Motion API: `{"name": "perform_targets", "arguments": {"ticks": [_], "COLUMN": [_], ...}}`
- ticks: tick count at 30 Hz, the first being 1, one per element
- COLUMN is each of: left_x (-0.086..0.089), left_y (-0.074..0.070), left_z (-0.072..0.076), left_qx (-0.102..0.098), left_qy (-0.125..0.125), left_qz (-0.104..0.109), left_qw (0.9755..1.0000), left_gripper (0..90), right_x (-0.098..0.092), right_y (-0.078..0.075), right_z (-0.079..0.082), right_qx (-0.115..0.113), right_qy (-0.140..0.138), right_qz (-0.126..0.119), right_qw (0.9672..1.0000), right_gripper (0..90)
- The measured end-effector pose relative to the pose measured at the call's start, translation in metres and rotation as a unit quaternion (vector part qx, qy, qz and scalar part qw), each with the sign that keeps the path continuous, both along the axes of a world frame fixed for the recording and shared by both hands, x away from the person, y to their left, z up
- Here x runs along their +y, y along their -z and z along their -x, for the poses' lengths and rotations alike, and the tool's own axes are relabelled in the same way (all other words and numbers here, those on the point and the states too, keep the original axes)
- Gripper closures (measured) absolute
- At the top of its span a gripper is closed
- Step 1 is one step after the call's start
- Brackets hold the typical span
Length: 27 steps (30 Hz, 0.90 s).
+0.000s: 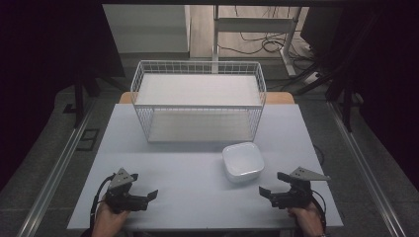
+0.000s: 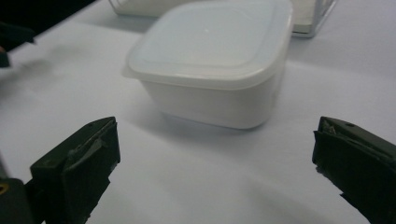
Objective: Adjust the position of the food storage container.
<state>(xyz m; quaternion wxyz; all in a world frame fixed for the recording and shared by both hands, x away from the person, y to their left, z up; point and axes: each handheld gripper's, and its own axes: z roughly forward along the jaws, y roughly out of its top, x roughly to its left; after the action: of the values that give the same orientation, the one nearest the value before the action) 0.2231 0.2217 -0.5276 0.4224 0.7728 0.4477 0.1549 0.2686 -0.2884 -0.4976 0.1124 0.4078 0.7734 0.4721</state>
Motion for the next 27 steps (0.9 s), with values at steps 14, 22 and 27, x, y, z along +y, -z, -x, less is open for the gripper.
{"name": "perform_targets", "arguments": {"ticks": [14,22,27], "left_x": [-0.009,-0.008,-0.009], "left_y": [0.002,0.002,0.001], "left_z": [0.001,0.001,0.001], "left_qx": [-0.032,-0.029,-0.029], "left_qy": [0.011,0.014,0.016], "left_qz": [-0.042,-0.037,-0.037], "left_qw": [0.9986,0.9988,0.9988], "left_gripper": [2.4,2.5,2.5], "right_x": [0.004,0.002,0.004], "right_y": [0.005,0.007,0.002], "right_z": [-0.003,-0.008,-0.014], "right_qx": [0.021,0.056,0.059], "right_qy": [0.010,0.007,0.014], "right_qz": [0.049,0.075,0.094], "right_qw": [0.9985,0.9956,0.9937], "right_gripper": [0.0,0.0,1.6]}}
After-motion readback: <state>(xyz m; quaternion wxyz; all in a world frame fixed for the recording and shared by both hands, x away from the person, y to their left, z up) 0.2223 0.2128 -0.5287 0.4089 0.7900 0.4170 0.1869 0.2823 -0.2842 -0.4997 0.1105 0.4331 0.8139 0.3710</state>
